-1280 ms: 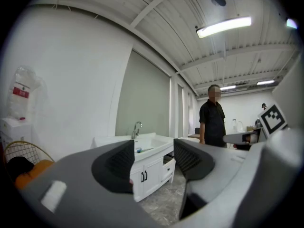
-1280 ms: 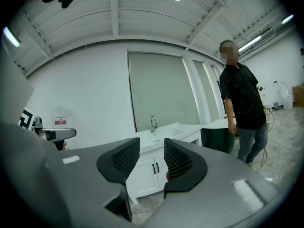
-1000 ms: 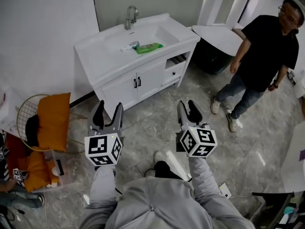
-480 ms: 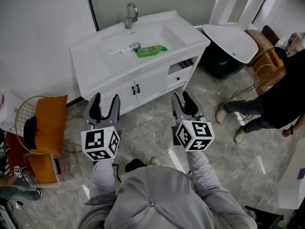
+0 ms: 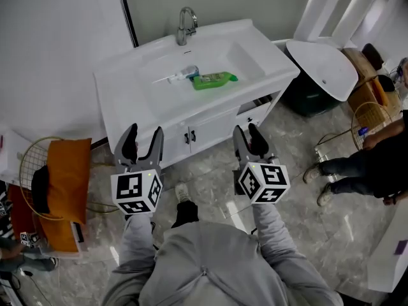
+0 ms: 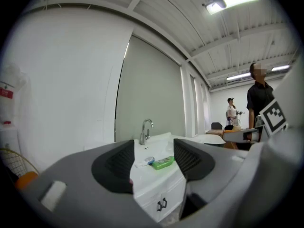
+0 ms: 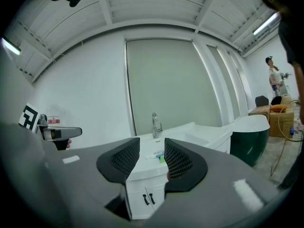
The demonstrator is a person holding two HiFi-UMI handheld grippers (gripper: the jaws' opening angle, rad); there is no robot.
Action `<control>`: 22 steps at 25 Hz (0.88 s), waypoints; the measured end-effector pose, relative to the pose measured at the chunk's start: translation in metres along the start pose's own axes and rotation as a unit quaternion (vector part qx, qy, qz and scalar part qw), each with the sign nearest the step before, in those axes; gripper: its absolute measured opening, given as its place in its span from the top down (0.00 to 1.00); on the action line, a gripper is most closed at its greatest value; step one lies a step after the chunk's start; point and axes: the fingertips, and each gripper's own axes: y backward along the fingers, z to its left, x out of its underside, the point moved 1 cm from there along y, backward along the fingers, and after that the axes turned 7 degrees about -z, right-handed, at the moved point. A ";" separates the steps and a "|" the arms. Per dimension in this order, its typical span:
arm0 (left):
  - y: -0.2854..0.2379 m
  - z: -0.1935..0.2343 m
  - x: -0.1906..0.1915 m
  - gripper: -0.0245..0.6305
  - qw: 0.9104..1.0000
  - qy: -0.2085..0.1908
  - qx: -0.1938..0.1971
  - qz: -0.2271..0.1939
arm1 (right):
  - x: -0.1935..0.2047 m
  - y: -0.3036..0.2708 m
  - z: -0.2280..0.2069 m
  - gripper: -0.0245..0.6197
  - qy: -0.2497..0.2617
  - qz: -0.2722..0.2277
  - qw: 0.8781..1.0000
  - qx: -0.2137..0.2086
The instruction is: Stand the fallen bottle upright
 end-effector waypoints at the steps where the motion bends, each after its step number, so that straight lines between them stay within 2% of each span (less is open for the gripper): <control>1: -0.014 0.008 0.003 0.51 1.000 -0.007 0.004 0.002 | 0.002 -0.016 -0.001 0.72 0.000 0.000 1.000 0.003; 5: -0.071 0.044 0.006 0.51 0.999 -0.033 0.015 0.001 | 0.006 -0.083 -0.002 0.72 0.000 -0.004 1.000 0.014; 10: -0.123 0.072 0.013 0.51 0.998 -0.040 0.044 0.007 | 0.011 -0.145 0.004 0.72 0.000 -0.003 1.000 0.030; 18: -0.167 0.098 0.030 0.51 0.998 -0.040 0.056 0.008 | 0.028 -0.205 0.011 0.72 0.014 0.005 1.000 0.021; 22: -0.185 0.112 0.034 0.51 0.999 -0.032 0.042 0.012 | 0.037 -0.246 0.014 0.72 0.035 0.030 0.999 -0.011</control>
